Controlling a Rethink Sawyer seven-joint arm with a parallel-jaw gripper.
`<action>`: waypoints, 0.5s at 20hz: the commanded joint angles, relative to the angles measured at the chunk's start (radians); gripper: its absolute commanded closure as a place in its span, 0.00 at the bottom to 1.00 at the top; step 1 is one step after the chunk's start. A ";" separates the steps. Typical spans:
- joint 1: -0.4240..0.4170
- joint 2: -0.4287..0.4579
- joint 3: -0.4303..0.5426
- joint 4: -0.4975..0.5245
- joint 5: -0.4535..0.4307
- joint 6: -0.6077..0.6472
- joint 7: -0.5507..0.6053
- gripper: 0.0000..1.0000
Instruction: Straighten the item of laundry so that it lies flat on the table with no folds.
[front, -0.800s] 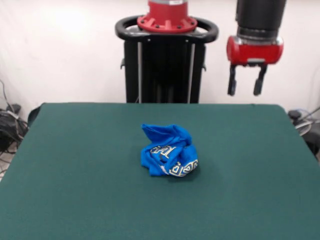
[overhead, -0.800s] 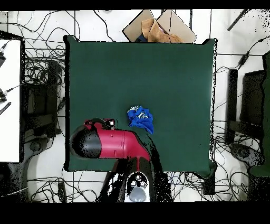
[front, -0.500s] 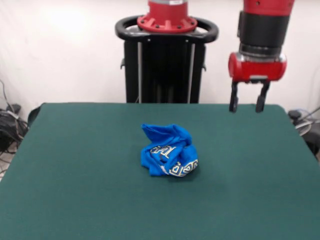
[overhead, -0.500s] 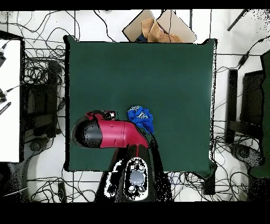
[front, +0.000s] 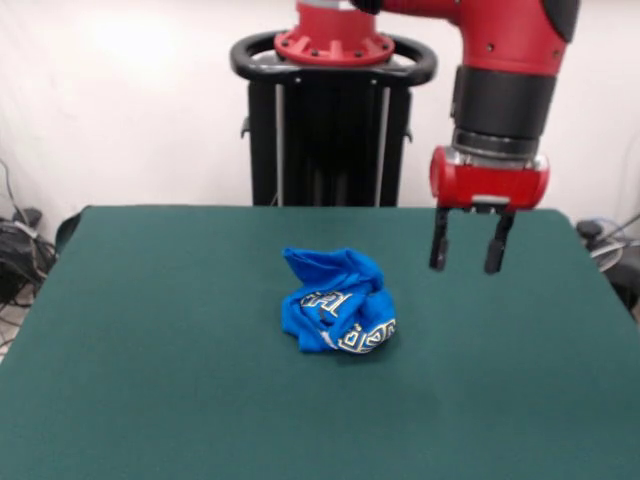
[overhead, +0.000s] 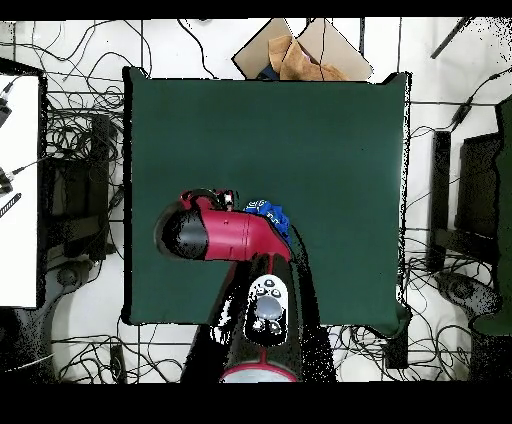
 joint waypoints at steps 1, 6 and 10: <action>-0.054 0.063 0.030 -0.090 0.036 -0.001 0.174 0.00; -0.147 0.080 0.080 -0.075 -0.003 -0.013 0.117 0.00; -0.169 0.092 0.069 -0.080 -0.018 -0.029 0.121 0.00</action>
